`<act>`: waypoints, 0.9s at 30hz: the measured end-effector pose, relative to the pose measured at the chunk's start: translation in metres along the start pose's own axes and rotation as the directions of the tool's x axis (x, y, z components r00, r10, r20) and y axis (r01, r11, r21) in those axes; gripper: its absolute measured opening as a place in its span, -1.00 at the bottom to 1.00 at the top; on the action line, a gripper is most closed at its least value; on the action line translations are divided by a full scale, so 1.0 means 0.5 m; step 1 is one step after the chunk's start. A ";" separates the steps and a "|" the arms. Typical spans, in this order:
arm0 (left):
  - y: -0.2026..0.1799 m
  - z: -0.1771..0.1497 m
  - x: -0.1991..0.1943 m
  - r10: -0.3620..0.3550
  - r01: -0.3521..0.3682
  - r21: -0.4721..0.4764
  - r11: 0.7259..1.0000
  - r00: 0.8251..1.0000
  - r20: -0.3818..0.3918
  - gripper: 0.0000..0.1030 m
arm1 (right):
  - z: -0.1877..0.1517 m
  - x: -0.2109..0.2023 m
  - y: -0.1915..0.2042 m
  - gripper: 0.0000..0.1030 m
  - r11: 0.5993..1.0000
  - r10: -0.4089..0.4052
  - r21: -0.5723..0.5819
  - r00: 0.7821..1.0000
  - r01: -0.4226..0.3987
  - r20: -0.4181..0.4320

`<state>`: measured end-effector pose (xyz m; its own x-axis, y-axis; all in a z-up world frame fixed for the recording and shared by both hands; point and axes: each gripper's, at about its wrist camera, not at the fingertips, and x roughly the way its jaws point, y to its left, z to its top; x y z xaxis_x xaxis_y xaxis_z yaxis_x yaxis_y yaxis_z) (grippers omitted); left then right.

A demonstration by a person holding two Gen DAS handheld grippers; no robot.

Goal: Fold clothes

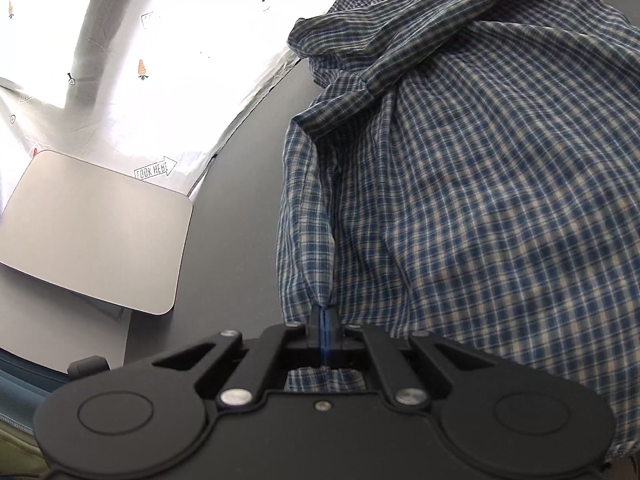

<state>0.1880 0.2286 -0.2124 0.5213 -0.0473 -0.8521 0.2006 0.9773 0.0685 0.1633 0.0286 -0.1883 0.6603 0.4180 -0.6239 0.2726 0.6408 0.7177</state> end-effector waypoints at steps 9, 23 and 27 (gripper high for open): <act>-0.086 -0.006 0.016 0.009 -0.008 0.035 0.999 0.999 -0.040 1.00 | 0.014 -0.036 -0.090 -0.99 0.997 -0.077 0.018 0.997 0.078 -0.026; -0.102 0.035 0.038 0.047 -0.054 -0.068 0.996 0.995 -0.092 1.00 | 0.080 -0.019 -0.105 -0.61 0.986 -0.152 -0.087 0.978 0.140 -0.145; -0.074 0.088 0.038 0.045 -0.052 -0.164 0.985 0.998 -0.051 1.00 | 0.150 -0.059 -0.128 -0.43 0.986 -0.160 -0.045 0.987 0.159 -0.026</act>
<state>0.2269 0.1825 -0.2081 0.4867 0.0070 -0.8736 0.0340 0.9991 0.0269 0.1789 -0.0733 -0.1926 0.5896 0.3270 -0.7385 0.3423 0.7270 0.5952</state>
